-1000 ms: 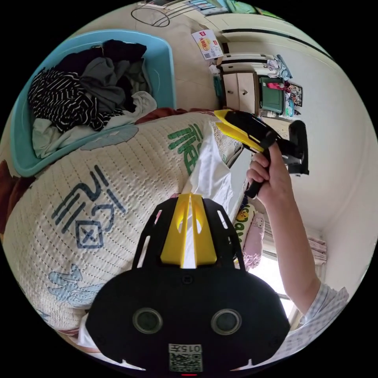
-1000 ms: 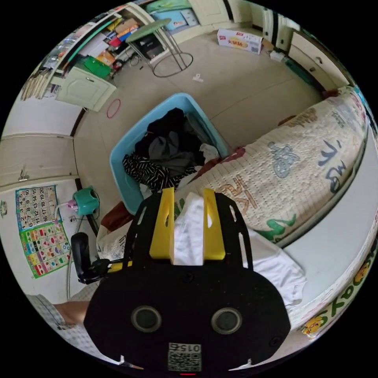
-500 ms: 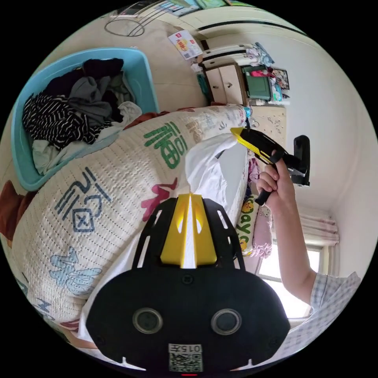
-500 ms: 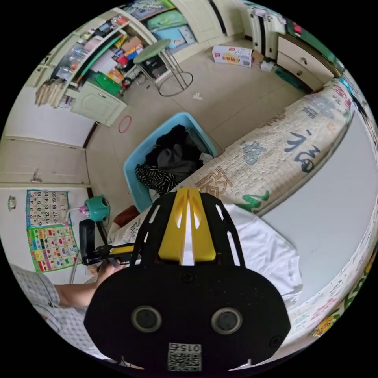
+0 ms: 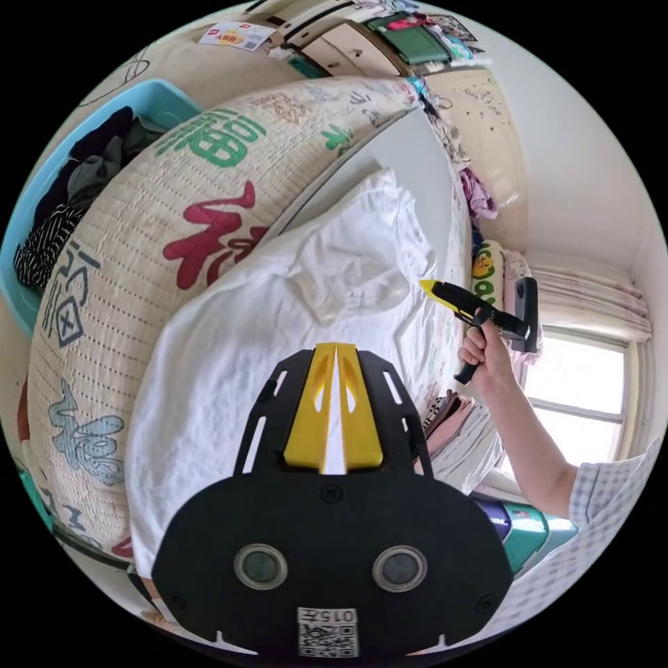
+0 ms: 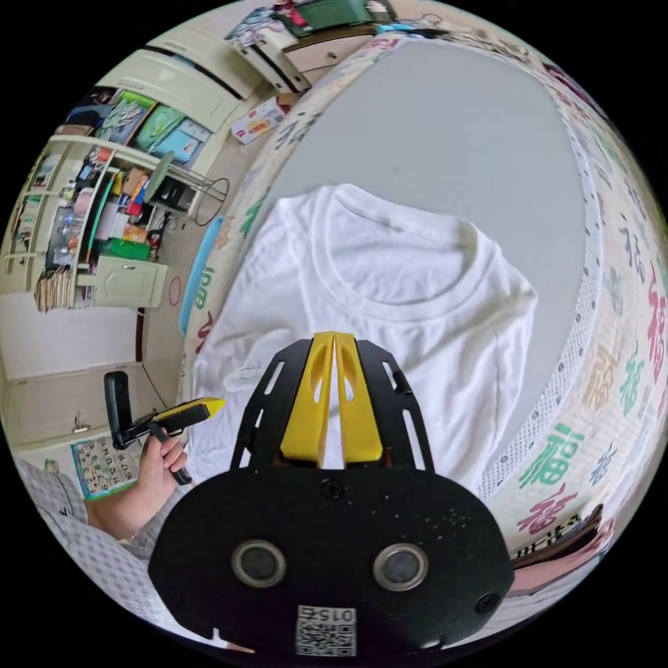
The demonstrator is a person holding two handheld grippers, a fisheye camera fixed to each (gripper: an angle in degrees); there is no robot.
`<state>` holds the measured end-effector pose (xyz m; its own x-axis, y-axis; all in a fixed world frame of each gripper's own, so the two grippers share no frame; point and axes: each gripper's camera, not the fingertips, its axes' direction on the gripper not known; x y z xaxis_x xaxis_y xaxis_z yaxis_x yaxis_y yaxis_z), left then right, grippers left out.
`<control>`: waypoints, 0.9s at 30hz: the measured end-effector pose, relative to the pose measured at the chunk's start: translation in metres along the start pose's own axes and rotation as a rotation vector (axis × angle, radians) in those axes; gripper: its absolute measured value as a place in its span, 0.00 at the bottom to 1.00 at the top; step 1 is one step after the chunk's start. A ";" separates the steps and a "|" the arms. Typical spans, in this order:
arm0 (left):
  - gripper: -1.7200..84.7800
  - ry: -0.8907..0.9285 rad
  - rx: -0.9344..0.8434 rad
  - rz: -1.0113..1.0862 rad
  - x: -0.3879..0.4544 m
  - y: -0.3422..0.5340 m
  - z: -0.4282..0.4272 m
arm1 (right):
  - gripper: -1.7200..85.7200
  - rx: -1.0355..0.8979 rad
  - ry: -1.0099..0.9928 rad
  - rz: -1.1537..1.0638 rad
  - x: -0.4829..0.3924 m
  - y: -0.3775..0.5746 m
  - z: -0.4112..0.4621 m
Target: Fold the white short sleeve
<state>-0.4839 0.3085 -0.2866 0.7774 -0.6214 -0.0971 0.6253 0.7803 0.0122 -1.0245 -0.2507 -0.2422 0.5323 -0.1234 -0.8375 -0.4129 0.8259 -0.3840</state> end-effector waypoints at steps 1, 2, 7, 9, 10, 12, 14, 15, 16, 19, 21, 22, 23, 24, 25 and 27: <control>0.01 -0.028 0.010 0.035 0.010 0.000 -0.006 | 0.05 0.022 -0.015 -0.041 -0.002 0.004 -0.004; 0.02 -0.088 0.033 0.087 0.026 -0.001 -0.013 | 0.06 0.027 -0.017 -0.080 -0.006 0.006 -0.005; 0.05 -0.208 0.093 0.222 0.078 -0.028 -0.018 | 0.12 -0.110 0.129 -0.399 -0.063 0.003 0.033; 0.07 -0.261 0.069 0.238 0.087 -0.044 -0.006 | 0.12 -0.129 0.202 -0.399 -0.068 0.000 0.050; 0.07 -0.325 0.050 0.254 0.093 -0.051 0.003 | 0.11 -0.145 0.214 -0.394 -0.067 -0.001 0.060; 0.08 -0.374 0.006 0.280 0.101 -0.058 0.015 | 0.09 -0.149 0.203 -0.372 -0.062 -0.003 0.068; 0.06 -0.408 -0.007 0.286 0.108 -0.060 0.020 | 0.06 -0.150 0.182 -0.348 -0.054 -0.002 0.074; 0.05 -0.419 -0.001 0.283 0.110 -0.060 0.019 | 0.03 -0.148 0.171 -0.331 -0.047 0.000 0.077; 0.03 -0.419 0.006 0.281 0.112 -0.060 0.016 | 0.02 -0.138 0.155 -0.320 -0.041 0.003 0.079; 0.02 -0.399 0.013 0.259 0.114 -0.057 0.008 | 0.01 -0.113 0.110 -0.304 -0.027 0.013 0.081; 0.01 -0.378 0.030 0.252 0.115 -0.055 0.001 | 0.01 -0.100 0.097 -0.315 -0.022 0.020 0.083; 0.01 -0.357 0.036 0.247 0.115 -0.053 -0.003 | 0.01 -0.096 0.097 -0.325 -0.020 0.025 0.086; 0.01 -0.341 0.033 0.241 0.115 -0.053 -0.005 | 0.01 -0.097 0.099 -0.331 -0.019 0.027 0.088; 0.01 -0.340 0.031 0.237 0.114 -0.053 -0.004 | 0.01 -0.103 0.104 -0.344 -0.017 0.031 0.095; 0.01 -0.347 0.023 0.230 0.113 -0.054 -0.002 | 0.01 -0.114 0.113 -0.354 -0.015 0.036 0.104; 0.01 -0.344 0.006 0.221 0.111 -0.059 0.003 | 0.01 -0.135 0.134 -0.352 -0.011 0.041 0.121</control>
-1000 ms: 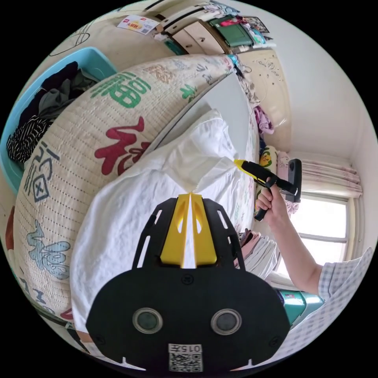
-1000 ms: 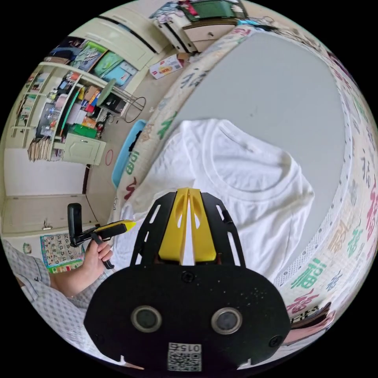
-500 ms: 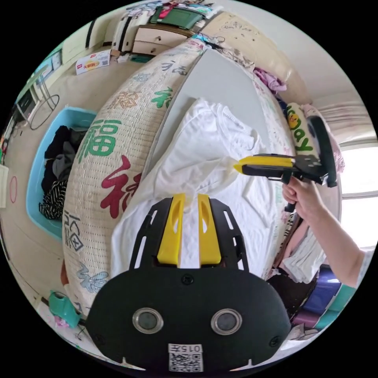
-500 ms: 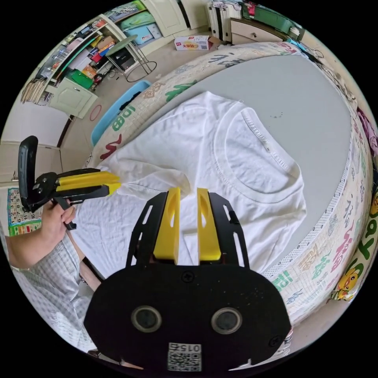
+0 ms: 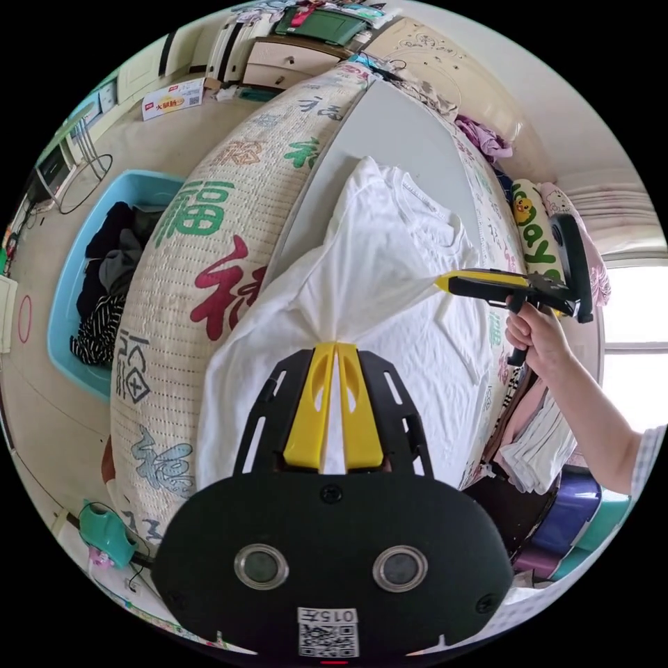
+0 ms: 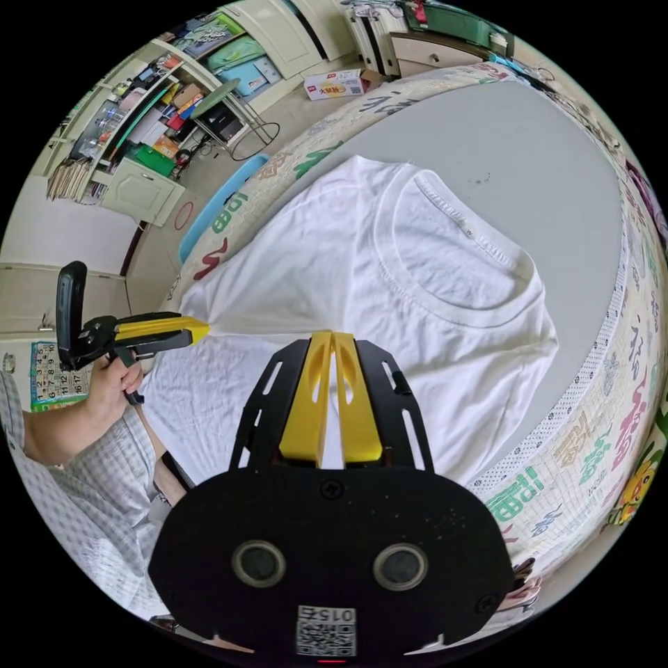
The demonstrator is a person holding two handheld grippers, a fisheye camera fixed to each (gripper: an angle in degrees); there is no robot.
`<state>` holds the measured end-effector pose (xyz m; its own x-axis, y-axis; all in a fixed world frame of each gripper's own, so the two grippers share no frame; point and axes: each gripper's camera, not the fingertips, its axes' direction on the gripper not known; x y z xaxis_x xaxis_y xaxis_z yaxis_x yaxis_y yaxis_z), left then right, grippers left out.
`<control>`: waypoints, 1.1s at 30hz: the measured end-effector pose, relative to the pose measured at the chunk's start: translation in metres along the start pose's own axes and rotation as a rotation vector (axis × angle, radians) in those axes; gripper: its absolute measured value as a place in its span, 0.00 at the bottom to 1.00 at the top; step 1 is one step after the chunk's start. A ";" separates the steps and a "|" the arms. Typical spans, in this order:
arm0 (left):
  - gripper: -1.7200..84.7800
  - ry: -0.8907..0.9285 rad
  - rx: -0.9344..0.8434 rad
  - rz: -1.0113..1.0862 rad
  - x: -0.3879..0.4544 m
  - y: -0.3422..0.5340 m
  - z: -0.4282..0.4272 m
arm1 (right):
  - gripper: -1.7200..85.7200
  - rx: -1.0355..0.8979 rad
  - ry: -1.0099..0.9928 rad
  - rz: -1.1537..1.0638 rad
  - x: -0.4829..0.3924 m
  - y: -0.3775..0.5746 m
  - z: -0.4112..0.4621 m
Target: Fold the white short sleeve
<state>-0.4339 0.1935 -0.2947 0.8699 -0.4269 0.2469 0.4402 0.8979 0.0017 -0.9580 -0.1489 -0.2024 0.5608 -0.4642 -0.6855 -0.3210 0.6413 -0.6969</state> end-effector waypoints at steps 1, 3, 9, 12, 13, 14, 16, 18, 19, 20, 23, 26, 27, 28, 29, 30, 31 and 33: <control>0.01 0.018 -0.008 0.005 0.000 -0.003 0.005 | 0.01 -0.016 0.028 0.012 0.001 0.003 0.012; 0.01 0.042 -0.029 0.042 -0.001 -0.010 0.005 | 0.02 -0.014 0.026 0.013 0.002 0.012 0.023; 0.03 0.061 -0.010 0.163 -0.006 -0.050 -0.039 | 0.06 0.089 -0.019 0.159 0.053 0.062 0.017; 0.06 0.066 0.042 0.177 -0.004 -0.105 -0.052 | 0.09 0.176 0.061 0.311 0.109 0.078 0.007; 0.08 0.069 0.069 0.181 0.000 -0.133 -0.054 | 0.10 0.209 0.075 0.351 0.130 0.079 0.006; 0.10 0.074 0.098 0.182 0.006 -0.161 -0.053 | 0.11 0.219 0.075 0.366 0.140 0.078 0.007; 0.11 0.102 0.099 0.190 0.016 -0.205 -0.042 | 0.13 0.220 0.045 0.443 0.176 0.067 0.019; 0.11 0.139 0.047 0.192 0.025 -0.247 -0.023 | 0.14 0.206 0.025 0.477 0.194 0.056 0.036; 0.11 0.147 0.003 0.190 0.032 -0.270 -0.009 | 0.15 0.180 0.017 0.487 0.202 0.049 0.050; 0.12 0.137 -0.044 0.211 0.041 -0.288 0.003 | 0.15 0.166 0.015 0.491 0.205 0.045 0.057; 0.11 -0.028 -0.115 0.327 0.074 -0.310 0.024 | 0.13 0.126 0.012 0.494 0.213 0.036 0.089; 0.09 -0.167 -0.138 0.439 0.100 -0.315 0.036 | 0.09 0.125 0.004 0.512 0.220 0.036 0.110; 0.09 -0.191 -0.140 0.444 0.103 -0.316 0.037 | 0.08 0.123 -0.019 0.497 0.221 0.036 0.119; 0.07 -0.225 -0.145 0.448 0.106 -0.318 0.038 | 0.06 0.117 -0.033 0.479 0.221 0.035 0.127; 0.05 -0.210 -0.168 0.453 0.107 -0.322 0.039 | 0.05 0.116 -0.029 0.473 0.221 0.035 0.131; 0.05 -0.206 -0.180 0.445 0.107 -0.325 0.040 | 0.03 0.113 0.004 0.472 0.221 0.036 0.137; 0.04 -0.205 -0.190 0.432 0.107 -0.329 0.038 | 0.02 0.123 0.038 0.464 0.221 0.038 0.140; 0.03 -0.203 -0.168 0.430 0.110 -0.334 0.030 | 0.02 0.142 0.059 0.463 0.223 0.040 0.143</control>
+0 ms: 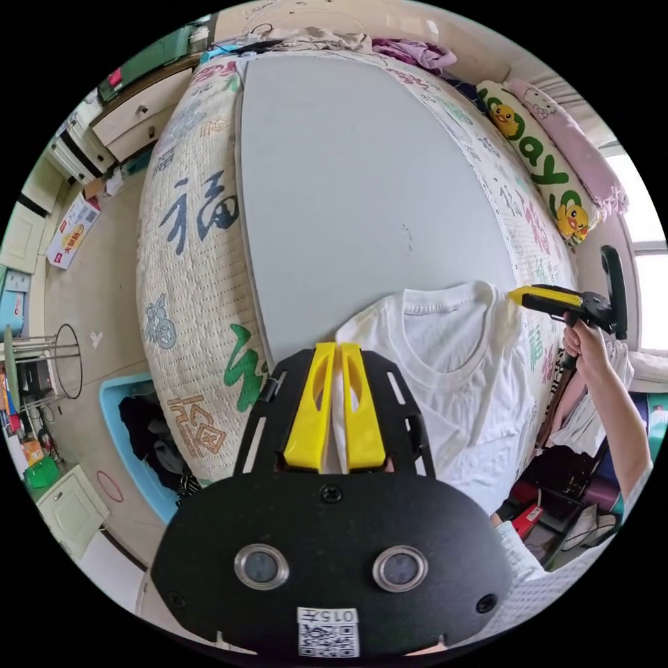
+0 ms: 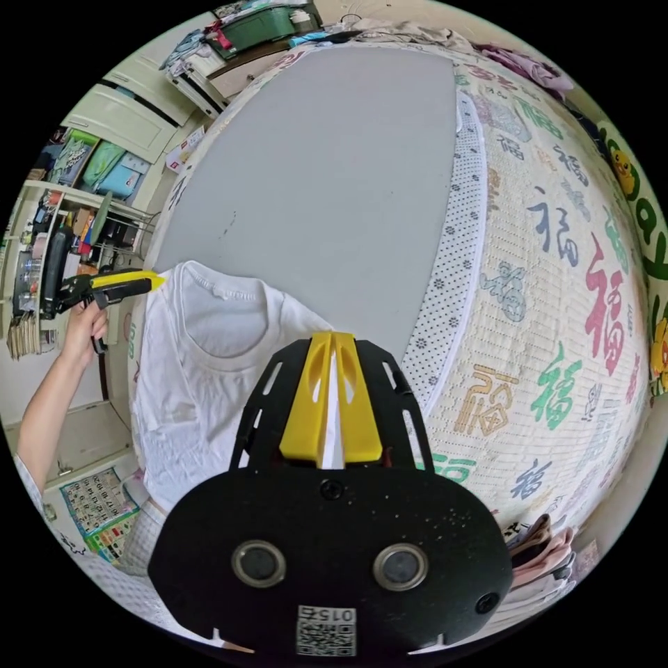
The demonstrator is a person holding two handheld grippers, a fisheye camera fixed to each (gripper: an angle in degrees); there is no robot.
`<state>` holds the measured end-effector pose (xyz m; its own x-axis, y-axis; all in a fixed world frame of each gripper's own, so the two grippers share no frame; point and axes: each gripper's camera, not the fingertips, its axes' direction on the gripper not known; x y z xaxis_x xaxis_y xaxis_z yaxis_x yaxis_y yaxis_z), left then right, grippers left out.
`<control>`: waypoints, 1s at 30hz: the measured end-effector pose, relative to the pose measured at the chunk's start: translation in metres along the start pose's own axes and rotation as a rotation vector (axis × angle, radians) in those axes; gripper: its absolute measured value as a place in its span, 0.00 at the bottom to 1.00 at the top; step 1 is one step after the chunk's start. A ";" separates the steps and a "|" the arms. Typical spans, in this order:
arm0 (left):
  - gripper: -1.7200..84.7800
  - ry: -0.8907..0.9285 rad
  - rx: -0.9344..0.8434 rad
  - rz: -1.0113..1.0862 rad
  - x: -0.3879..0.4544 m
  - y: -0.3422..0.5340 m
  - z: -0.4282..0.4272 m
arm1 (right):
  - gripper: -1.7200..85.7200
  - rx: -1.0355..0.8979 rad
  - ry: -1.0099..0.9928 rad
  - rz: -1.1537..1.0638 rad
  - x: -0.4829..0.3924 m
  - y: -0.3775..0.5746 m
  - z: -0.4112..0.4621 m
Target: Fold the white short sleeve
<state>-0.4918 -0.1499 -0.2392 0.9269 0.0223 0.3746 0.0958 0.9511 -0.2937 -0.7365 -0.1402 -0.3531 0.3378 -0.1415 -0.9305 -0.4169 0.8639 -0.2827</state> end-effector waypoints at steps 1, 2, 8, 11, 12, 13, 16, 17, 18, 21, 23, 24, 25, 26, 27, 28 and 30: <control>0.03 0.012 0.021 -0.006 -0.001 -0.003 -0.008 | 0.01 0.013 -0.004 0.004 0.003 -0.001 0.002; 0.03 0.027 0.041 -0.015 -0.002 -0.005 -0.017 | 0.01 0.020 -0.002 0.008 0.005 -0.002 0.002; 0.02 0.052 0.176 -0.042 -0.002 -0.017 -0.065 | 0.01 0.125 0.028 0.026 0.014 -0.022 -0.002; 0.02 0.072 0.249 -0.021 0.000 -0.009 -0.087 | 0.01 0.194 0.010 0.038 0.015 -0.030 -0.006; 0.02 0.075 0.259 -0.014 0.001 -0.004 -0.090 | 0.01 0.217 -0.011 0.036 0.014 -0.027 -0.006; 0.02 0.084 0.273 0.004 0.003 0.009 -0.096 | 0.01 0.238 -0.048 0.030 0.012 -0.018 -0.005; 0.02 0.120 0.302 0.069 0.011 0.068 -0.106 | 0.01 0.279 -0.145 -0.040 -0.002 0.032 0.003; 0.02 0.148 0.299 0.093 0.014 0.099 -0.105 | 0.01 0.280 -0.159 -0.057 -0.006 0.046 0.007; 0.02 0.166 0.292 0.109 0.016 0.115 -0.104 | 0.01 0.272 -0.191 -0.092 -0.014 0.078 0.017; 0.02 0.252 0.211 0.163 0.023 0.202 -0.086 | 0.02 0.198 -0.236 -0.153 -0.040 0.165 0.057; 0.02 0.289 0.104 0.147 0.030 0.270 -0.059 | 0.02 0.117 -0.265 -0.147 -0.054 0.215 0.091; 0.02 0.298 0.079 0.133 0.032 0.286 -0.051 | 0.02 0.054 -0.297 -0.131 -0.063 0.243 0.118; 0.02 0.314 0.026 0.111 0.035 0.314 -0.034 | 0.02 -0.009 -0.313 -0.116 -0.072 0.267 0.148; 0.02 0.305 -0.031 0.075 0.037 0.339 -0.016 | 0.02 -0.040 -0.313 -0.107 -0.077 0.276 0.163; 0.02 0.304 -0.054 0.052 0.037 0.349 -0.007 | 0.02 -0.094 -0.322 -0.099 -0.086 0.291 0.193; 0.02 0.310 -0.084 -0.005 0.034 0.368 0.010 | 0.01 -0.132 -0.311 -0.101 -0.096 0.300 0.221; 0.02 0.358 -0.110 -0.118 0.025 0.386 0.033 | 0.01 -0.184 -0.292 -0.094 -0.109 0.306 0.261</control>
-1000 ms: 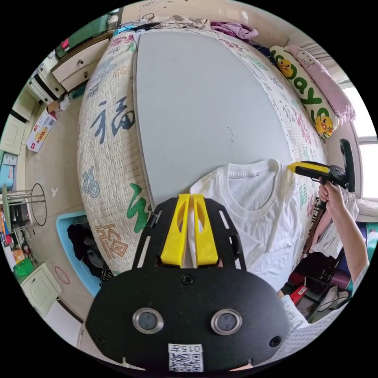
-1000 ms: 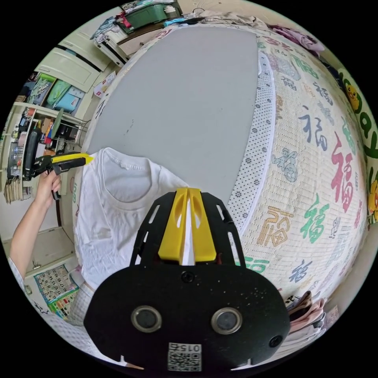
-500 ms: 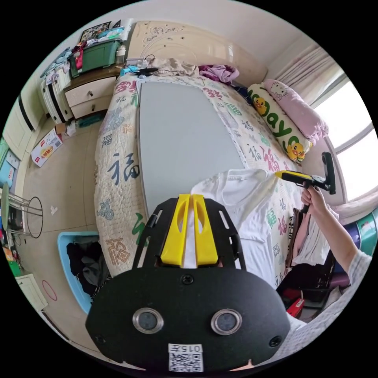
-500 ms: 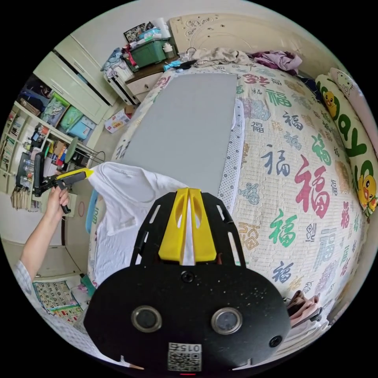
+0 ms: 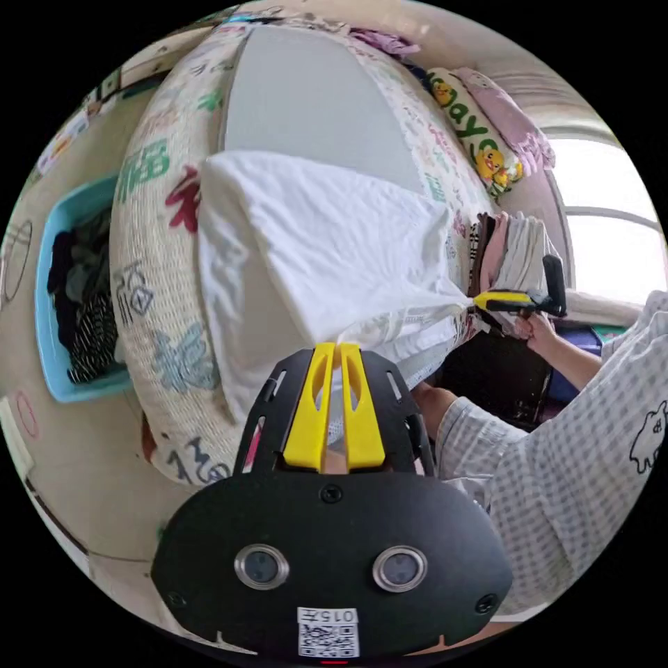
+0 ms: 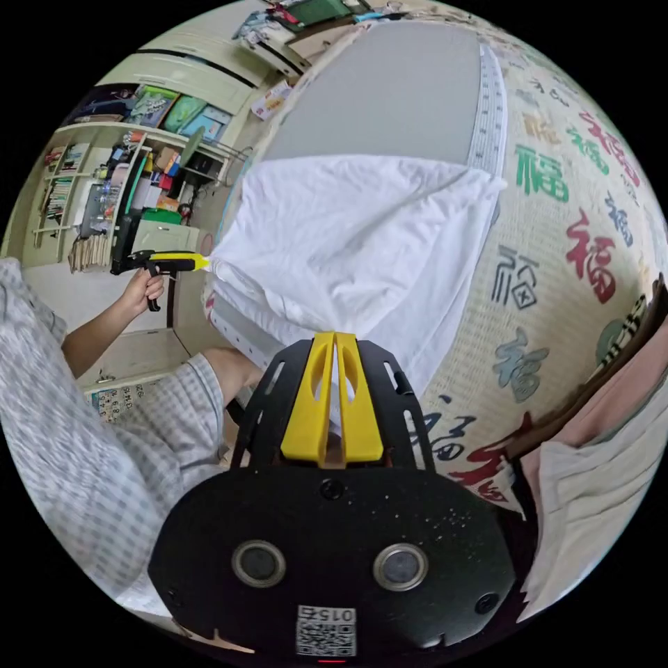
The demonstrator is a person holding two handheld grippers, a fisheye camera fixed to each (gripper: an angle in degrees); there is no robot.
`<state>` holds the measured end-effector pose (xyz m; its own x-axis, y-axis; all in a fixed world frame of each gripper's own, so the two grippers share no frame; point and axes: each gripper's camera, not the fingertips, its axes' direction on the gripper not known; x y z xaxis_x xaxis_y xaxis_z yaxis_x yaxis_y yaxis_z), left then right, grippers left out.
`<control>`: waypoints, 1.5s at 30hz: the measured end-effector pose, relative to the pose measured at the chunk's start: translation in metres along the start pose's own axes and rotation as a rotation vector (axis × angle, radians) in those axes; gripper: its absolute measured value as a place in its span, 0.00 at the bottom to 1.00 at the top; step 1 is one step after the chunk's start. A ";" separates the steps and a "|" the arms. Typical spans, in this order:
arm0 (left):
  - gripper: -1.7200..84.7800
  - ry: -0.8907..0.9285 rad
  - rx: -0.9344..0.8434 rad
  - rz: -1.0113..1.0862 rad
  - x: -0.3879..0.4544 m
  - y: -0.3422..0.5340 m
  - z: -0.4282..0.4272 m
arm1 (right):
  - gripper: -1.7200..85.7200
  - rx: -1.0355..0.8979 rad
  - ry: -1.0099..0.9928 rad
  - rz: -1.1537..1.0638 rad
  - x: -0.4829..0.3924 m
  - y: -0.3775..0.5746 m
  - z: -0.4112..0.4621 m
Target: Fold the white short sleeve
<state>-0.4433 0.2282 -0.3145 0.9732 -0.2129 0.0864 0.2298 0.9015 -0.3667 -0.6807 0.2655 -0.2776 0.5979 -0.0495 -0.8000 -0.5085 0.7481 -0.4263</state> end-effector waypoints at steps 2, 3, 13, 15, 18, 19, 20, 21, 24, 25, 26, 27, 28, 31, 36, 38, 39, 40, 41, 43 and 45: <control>0.03 0.025 -0.009 -0.120 -0.021 0.012 0.018 | 0.01 -0.064 0.021 0.028 0.002 -0.007 0.038; 0.03 0.027 -0.010 -0.143 -0.025 0.015 0.021 | 0.01 -0.115 0.050 0.042 0.004 -0.011 0.061; 0.01 -0.041 0.036 -0.144 -0.008 0.033 0.002 | 0.02 -0.011 -0.007 -0.052 -0.035 -0.083 0.108; 0.01 -0.012 0.025 -0.109 0.001 0.024 0.014 | 0.02 -0.036 -0.036 -0.064 -0.042 -0.103 0.138; 0.02 0.022 -0.072 -0.082 0.002 0.012 0.052 | 0.02 -0.134 -0.045 0.010 -0.040 -0.117 0.203; 0.02 -0.036 -0.125 -0.091 -0.001 0.011 0.066 | 0.02 -0.161 -0.034 0.059 -0.038 -0.115 0.221; 0.02 -0.079 -0.181 -0.086 -0.004 0.013 0.076 | 0.02 -0.145 -0.059 0.069 -0.038 -0.114 0.224; 0.02 -0.084 -0.197 -0.079 -0.005 0.014 0.078 | 0.02 -0.132 -0.091 0.098 -0.038 -0.111 0.227; 0.02 -0.044 -0.173 -0.057 -0.009 0.019 0.062 | 0.02 -0.053 -0.119 0.139 -0.030 -0.105 0.214; 0.02 -0.034 -0.118 -0.072 -0.014 0.017 0.045 | 0.03 0.013 -0.113 0.177 -0.017 -0.107 0.200; 0.03 -0.022 -0.036 -0.101 -0.021 0.012 0.025 | 0.03 0.052 -0.112 0.201 -0.009 -0.109 0.191; 0.03 -0.015 0.010 -0.121 -0.027 0.008 0.014 | 0.05 0.140 -0.122 0.250 0.010 -0.114 0.174; 0.04 0.001 0.102 -0.172 -0.040 0.000 -0.006 | 0.07 0.218 -0.147 0.299 0.031 -0.122 0.161; 0.09 0.085 0.278 -0.301 -0.081 -0.024 -0.036 | 0.11 0.329 -0.244 0.381 0.076 -0.151 0.149; 0.11 0.137 0.276 -0.395 -0.121 -0.064 -0.027 | 0.15 0.322 -0.341 0.472 0.106 -0.197 0.183; 0.10 0.190 0.204 -0.408 -0.128 -0.078 -0.010 | 0.12 0.297 -0.376 0.502 0.108 -0.206 0.202; 0.10 0.192 0.191 -0.415 -0.128 -0.080 -0.007 | 0.09 0.279 -0.402 0.528 0.108 -0.209 0.213; 0.08 0.204 0.188 -0.411 -0.128 -0.081 -0.003 | 0.04 0.296 -0.416 0.547 0.105 -0.210 0.218; 0.05 0.224 0.206 -0.411 -0.128 -0.081 -0.003 | 0.04 0.314 -0.421 0.545 0.102 -0.209 0.219; 0.04 0.251 0.240 -0.412 -0.127 -0.077 -0.005 | 0.02 0.332 -0.417 0.563 0.092 -0.206 0.224; 0.03 0.259 0.259 -0.429 -0.128 -0.071 -0.007 | 0.02 0.347 -0.383 0.580 0.085 -0.203 0.225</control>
<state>-0.5840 0.1885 -0.3057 0.7684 -0.6367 -0.0648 0.6291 0.7700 -0.1062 -0.3867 0.2585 -0.1642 0.4997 0.5986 -0.6261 -0.6206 0.7517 0.2233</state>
